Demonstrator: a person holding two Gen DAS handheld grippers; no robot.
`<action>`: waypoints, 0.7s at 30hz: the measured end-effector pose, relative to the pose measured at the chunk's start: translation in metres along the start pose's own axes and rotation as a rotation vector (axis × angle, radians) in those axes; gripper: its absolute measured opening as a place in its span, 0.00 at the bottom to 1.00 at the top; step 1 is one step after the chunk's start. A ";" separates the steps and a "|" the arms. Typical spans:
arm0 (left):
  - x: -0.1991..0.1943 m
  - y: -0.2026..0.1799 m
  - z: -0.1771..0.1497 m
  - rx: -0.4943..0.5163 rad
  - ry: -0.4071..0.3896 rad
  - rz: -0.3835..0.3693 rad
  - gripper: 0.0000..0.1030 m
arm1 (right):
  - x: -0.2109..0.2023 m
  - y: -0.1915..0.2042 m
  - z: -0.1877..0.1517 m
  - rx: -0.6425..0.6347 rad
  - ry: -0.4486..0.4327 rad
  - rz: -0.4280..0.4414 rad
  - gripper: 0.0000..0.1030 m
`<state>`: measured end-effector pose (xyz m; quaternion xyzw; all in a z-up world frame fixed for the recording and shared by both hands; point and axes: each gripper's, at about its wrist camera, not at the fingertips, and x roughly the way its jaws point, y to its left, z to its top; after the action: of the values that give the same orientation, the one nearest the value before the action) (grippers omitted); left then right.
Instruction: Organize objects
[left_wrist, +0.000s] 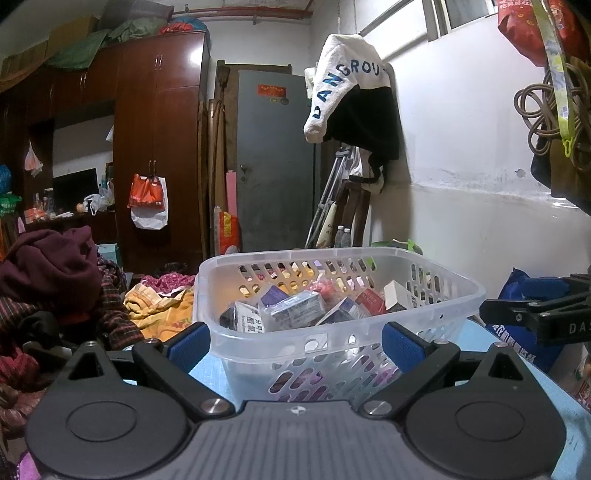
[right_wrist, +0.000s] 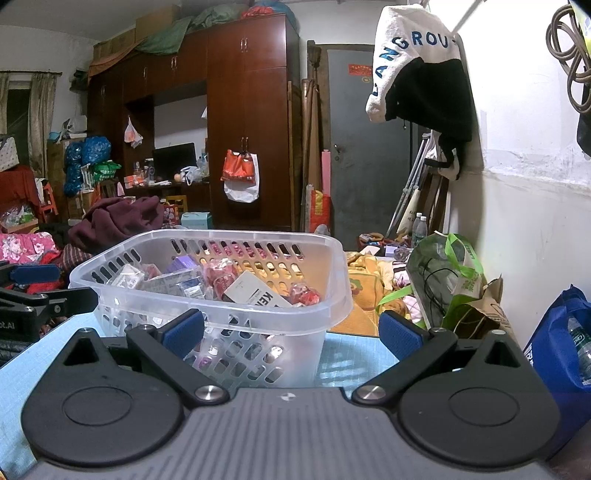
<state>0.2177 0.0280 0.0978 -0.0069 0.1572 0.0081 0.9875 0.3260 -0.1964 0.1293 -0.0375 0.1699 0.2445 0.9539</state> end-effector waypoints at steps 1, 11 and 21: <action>0.000 0.000 0.000 0.002 -0.002 -0.001 0.98 | 0.000 0.000 0.000 0.000 0.000 0.000 1.00; -0.002 -0.002 0.000 0.005 -0.004 -0.004 0.98 | 0.001 0.000 0.000 -0.002 -0.001 0.000 1.00; -0.007 -0.006 0.001 0.016 -0.038 -0.010 0.97 | 0.001 0.000 0.000 -0.002 0.000 0.001 1.00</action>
<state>0.2118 0.0223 0.1012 0.0006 0.1385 0.0020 0.9904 0.3266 -0.1961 0.1288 -0.0384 0.1694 0.2449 0.9539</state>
